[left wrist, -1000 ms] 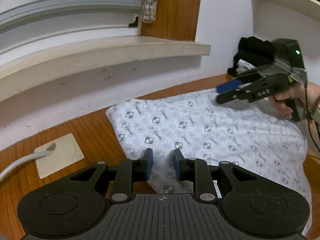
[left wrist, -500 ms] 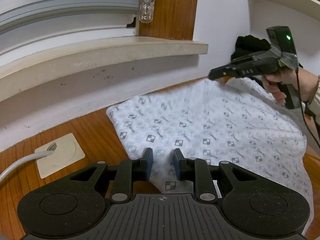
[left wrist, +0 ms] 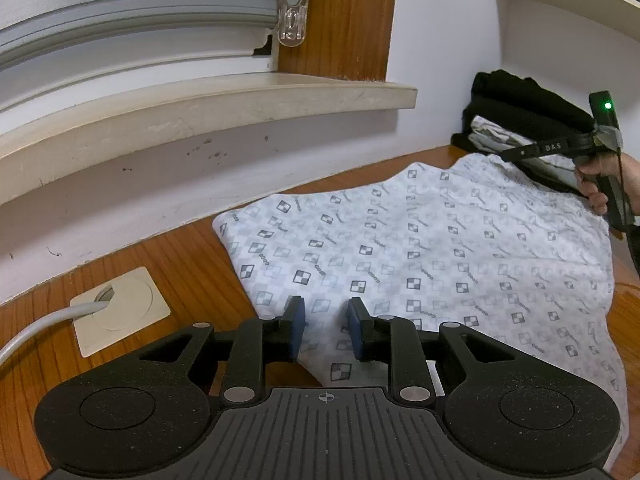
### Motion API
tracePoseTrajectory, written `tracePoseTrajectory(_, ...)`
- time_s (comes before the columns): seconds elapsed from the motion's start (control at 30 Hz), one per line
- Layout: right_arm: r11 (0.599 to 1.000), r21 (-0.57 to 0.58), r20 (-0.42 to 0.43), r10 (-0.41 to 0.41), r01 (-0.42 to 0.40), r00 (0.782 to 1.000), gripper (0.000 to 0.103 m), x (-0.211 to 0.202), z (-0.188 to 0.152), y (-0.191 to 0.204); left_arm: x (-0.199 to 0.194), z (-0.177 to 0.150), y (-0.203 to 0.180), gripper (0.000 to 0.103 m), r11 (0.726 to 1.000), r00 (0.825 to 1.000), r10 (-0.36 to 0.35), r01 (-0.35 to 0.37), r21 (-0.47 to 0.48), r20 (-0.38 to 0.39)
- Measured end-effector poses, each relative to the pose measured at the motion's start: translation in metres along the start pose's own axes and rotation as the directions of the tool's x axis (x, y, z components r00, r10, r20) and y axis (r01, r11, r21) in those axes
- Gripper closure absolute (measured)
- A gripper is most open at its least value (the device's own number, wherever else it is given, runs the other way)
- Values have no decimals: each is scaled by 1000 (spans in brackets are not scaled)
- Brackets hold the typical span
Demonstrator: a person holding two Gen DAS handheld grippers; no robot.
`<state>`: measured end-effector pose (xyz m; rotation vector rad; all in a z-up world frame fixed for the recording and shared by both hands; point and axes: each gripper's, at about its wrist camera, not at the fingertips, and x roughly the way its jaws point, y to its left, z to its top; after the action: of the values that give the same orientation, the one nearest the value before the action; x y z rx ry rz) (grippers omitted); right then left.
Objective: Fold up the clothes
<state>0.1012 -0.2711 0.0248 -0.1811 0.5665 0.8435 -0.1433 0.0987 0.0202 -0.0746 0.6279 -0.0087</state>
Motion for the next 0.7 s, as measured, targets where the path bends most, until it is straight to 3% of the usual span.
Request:
tracePoseTrajectory(0.1,997,-58,-19,46,-47,999,53,8,1,14,0,0,0,77,1000,1000,-1,1,-1,0)
tracePoseTrajectory(0.23,998,-59,-126,-10,3,992,54,33,0,16,0,0,0,77,1000,1000,-2,2,-3,0)
tracePoseTrajectory(0.27,999,-49,-130,11,-17,991,60,35,-2,14,0,0,0,77,1000,1000,-2,2,-3,0)
tracePoseTrajectory(0.3,999,-40,-124,27,-33,992,82,34,-4,13,0,0,0,77,1000,1000,-2,2,-3,0)
tracePoseTrajectory(0.37,999,-49,-84,6,-10,996,95,21,-2,13,0,0,2,77,1000,1000,-7,7,-11,0)
tracePoseTrajectory(0.47,998,-38,-20,-48,47,999,96,-1,4,5,0,0,1,76,1000,1000,-5,5,-7,-1)
tracePoseTrajectory(0.53,996,-8,20,-87,87,996,91,-15,9,-5,0,0,1,76,1000,1000,-2,2,-2,-1)
tracePoseTrajectory(0.67,989,-44,-23,-144,143,989,51,-4,2,0,0,-1,4,75,1000,1000,-10,10,-12,1)
tracePoseTrajectory(0.7,989,-48,-16,-139,138,990,51,-6,0,3,0,0,5,74,1000,1000,-11,11,-16,2)
